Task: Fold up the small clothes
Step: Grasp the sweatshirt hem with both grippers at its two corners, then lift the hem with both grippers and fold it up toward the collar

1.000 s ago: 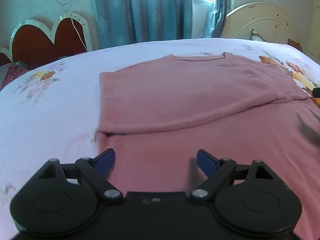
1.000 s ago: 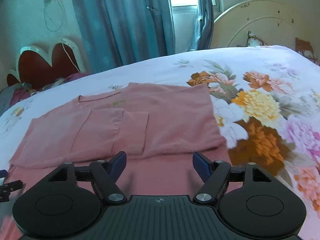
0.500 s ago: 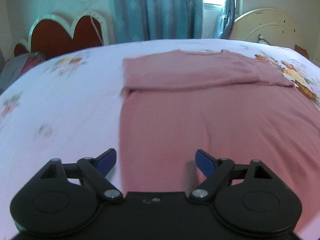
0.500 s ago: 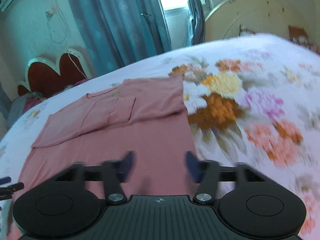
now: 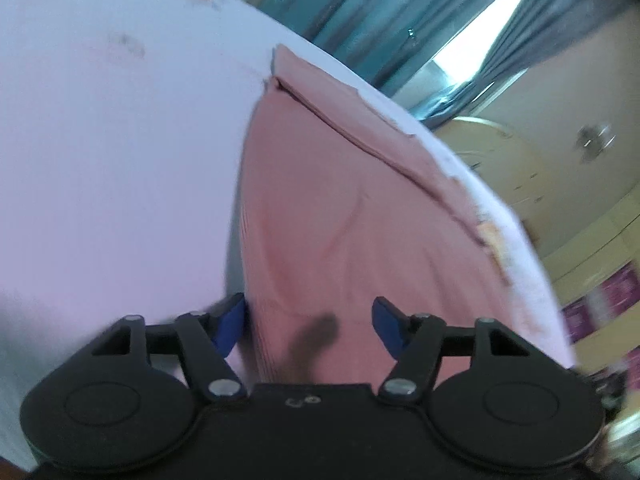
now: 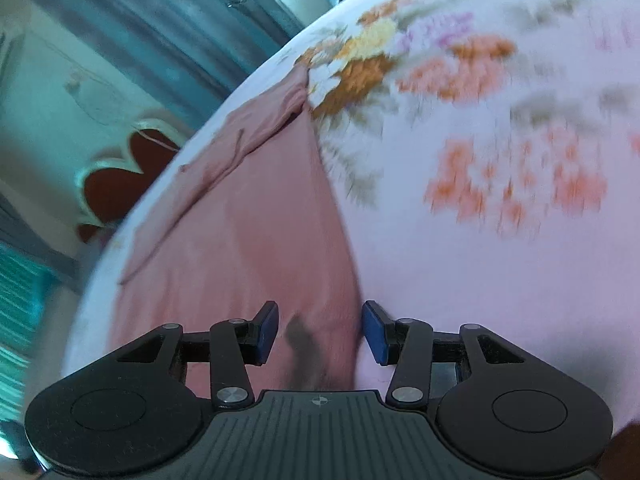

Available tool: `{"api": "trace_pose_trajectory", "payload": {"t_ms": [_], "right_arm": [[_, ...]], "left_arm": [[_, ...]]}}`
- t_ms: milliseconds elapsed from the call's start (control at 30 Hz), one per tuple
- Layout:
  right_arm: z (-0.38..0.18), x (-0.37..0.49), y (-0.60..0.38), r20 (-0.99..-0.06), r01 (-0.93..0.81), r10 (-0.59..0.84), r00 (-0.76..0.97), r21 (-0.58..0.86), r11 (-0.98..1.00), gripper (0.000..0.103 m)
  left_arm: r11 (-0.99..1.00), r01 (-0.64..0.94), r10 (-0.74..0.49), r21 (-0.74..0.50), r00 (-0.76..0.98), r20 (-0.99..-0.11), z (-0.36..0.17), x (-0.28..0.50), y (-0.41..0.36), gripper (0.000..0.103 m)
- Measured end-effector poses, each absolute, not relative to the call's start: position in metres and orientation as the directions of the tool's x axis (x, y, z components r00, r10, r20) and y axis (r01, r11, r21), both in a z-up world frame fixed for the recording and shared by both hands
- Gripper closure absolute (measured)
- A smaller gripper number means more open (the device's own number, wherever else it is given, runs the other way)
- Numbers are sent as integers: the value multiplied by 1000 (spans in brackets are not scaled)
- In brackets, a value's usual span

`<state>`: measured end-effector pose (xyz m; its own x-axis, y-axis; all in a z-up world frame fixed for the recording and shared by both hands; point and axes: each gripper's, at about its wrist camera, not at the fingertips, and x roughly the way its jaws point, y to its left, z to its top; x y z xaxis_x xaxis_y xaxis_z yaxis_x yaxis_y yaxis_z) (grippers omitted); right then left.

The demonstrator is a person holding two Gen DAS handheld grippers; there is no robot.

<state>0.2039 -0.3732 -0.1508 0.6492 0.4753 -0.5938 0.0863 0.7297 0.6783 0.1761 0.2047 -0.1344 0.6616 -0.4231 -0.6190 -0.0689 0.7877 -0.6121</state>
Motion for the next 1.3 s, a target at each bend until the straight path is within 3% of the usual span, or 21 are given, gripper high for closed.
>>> {"api": "trace_pose_trajectory", "payload": {"t_ms": [67,267,333,600,667,733,800,867,933,967,1033,1167,1300], "right_arm": [[-154,198,-376,-570,82,512,643,716,694,56],[-156,193,-378,-538,46,574,617,753,657,57],[-157,199,-380,-535,55,562,631,754,655,69],[-163,201,-378,-524,-12,626,577,762,648,71],[-167,202,-379,-533,12,612,585,760,650,92],[-165,203,-379,-524,6,600,604,756,655,96],[-151,195,-383,-443,-49,617,650,786,617,96],[-135,188,-389,-370,-107,623,690,799,592,96],[-137,188,-390,-400,-98,599,694,772,629,96],[-147,193,-387,-463,-69,588,663,745,664,96],[-165,203,-382,-573,0,557,601,697,717,96],[-144,208,-387,-453,-39,567,688,758,652,96],[-105,238,-378,-391,-133,552,736,716,685,96]], "left_arm": [[738,-69,-478,-671,649,-593,-141,174,208,52],[712,-55,-510,-700,645,-570,-151,171,199,54],[712,-58,-505,-700,650,-568,-153,174,197,54],[729,-62,-483,-681,660,-576,-152,171,197,60],[735,-78,-464,-674,667,-583,-154,171,197,73],[767,-101,-411,-634,680,-606,-151,169,196,99],[736,-73,-409,-673,744,-528,-142,159,198,99],[742,-77,-385,-666,764,-517,-137,155,198,99],[766,-127,-370,-631,715,-593,-150,161,194,99],[767,-154,-366,-623,693,-621,-159,163,193,98],[729,-180,-364,-661,715,-597,-162,161,196,99],[697,-154,-369,-700,760,-535,-145,156,201,99],[673,-100,-371,-733,811,-452,-115,174,205,99]]}}
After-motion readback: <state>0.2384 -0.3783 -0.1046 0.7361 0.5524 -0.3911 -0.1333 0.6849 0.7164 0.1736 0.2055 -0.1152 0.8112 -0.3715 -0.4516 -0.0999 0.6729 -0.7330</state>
